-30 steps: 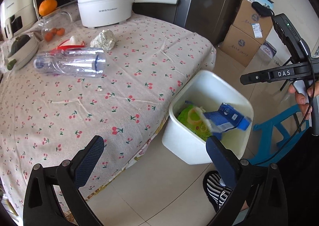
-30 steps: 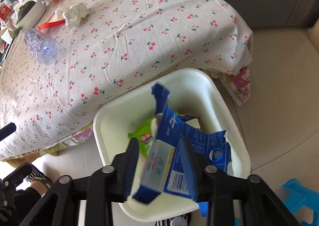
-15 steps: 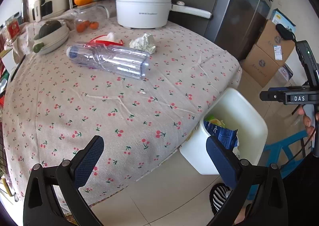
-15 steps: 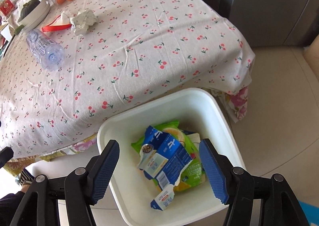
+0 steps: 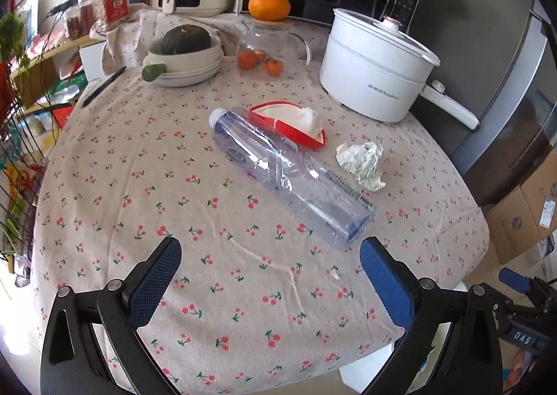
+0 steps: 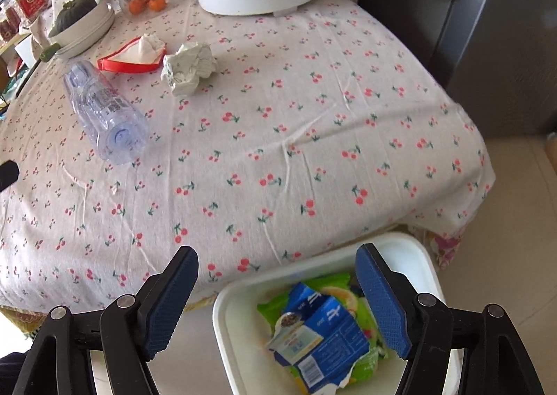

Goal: Collect trash
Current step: 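Grasp the clear plastic water bottle with the left gripper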

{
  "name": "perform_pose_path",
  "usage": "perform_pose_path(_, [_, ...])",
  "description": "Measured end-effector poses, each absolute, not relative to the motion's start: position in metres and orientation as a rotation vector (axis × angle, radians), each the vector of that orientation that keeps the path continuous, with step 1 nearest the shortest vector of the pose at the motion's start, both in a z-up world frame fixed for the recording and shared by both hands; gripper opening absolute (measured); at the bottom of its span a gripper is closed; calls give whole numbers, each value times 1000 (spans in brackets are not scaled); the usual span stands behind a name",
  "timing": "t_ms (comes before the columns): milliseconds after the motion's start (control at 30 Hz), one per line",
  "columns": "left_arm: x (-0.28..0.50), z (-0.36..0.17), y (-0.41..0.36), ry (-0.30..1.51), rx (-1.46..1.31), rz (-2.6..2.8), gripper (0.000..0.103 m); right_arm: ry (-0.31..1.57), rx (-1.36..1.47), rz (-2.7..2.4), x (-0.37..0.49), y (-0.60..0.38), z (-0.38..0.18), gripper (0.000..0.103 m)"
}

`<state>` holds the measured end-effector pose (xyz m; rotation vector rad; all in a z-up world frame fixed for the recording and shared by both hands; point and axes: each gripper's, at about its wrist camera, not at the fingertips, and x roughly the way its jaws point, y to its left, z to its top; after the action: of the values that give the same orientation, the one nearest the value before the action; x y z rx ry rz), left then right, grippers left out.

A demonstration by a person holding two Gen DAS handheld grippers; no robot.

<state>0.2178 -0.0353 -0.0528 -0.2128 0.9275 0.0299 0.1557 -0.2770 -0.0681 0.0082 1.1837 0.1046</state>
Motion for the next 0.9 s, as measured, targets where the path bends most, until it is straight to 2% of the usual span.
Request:
perform_pose_path(167, [274,-52,-53,987,-246,79,103,1128,-60,49,184,-269,-70,81])
perform_pose_path(367, [326,-74,-56,1062,-339,167,103,1150,-61,56,205,-262,-83,81])
perform_pose_path(667, [339,-115,-54,1153,-346,265,103,1150,-44,58,216,-262,-90,81])
perform_pose_path(767, [333,-123,-42,1163,-426,279,96,1150,-52,38,217,-263,-90,81])
perform_pose_path(900, [323,-136,-23,1210,-541,198,79,1140,-70,43,214,-258,-86,81])
